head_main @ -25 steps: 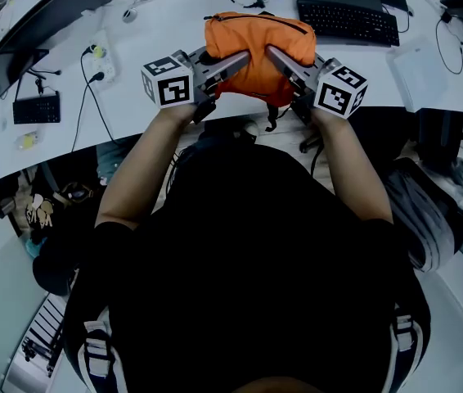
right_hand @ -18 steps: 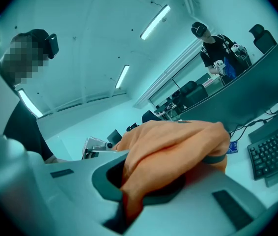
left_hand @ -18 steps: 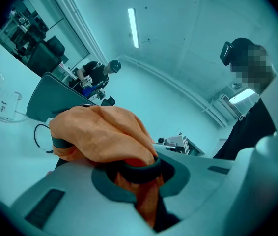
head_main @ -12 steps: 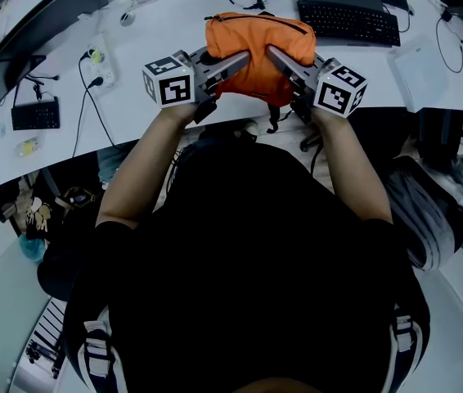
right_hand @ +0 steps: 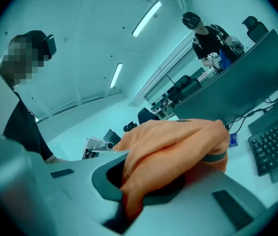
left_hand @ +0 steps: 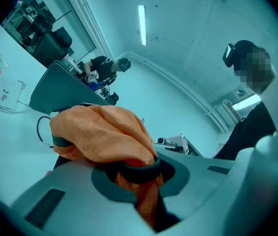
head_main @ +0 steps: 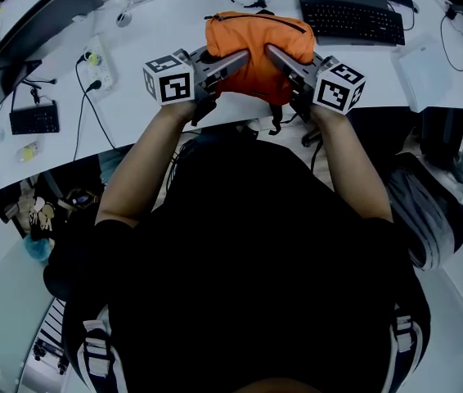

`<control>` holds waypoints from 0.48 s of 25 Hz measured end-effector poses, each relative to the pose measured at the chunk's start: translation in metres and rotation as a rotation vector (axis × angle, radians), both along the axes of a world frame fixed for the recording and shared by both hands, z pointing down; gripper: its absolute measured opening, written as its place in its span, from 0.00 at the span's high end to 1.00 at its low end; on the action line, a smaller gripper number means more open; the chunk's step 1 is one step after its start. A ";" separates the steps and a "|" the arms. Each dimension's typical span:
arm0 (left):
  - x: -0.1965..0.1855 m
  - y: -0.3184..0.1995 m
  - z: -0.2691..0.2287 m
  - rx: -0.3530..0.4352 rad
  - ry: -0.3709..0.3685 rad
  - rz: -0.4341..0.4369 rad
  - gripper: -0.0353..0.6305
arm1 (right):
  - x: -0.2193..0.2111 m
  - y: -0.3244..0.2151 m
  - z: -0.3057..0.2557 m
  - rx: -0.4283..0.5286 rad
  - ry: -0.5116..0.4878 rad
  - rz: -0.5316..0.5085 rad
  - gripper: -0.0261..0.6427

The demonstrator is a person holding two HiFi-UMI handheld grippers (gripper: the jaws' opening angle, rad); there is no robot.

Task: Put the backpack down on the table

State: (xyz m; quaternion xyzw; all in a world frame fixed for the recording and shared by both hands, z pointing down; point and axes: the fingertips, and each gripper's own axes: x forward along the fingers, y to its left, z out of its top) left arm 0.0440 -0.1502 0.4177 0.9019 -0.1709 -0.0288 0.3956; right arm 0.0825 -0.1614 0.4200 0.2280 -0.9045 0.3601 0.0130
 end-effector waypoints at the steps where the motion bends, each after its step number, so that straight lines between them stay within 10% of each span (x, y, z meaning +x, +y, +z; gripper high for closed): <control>1: 0.000 -0.002 0.002 -0.003 0.000 0.002 0.84 | 0.000 -0.002 0.002 -0.002 0.001 0.001 0.91; 12: -0.003 -0.010 0.027 -0.056 0.007 0.025 0.84 | -0.003 -0.010 0.027 -0.060 -0.002 0.007 0.91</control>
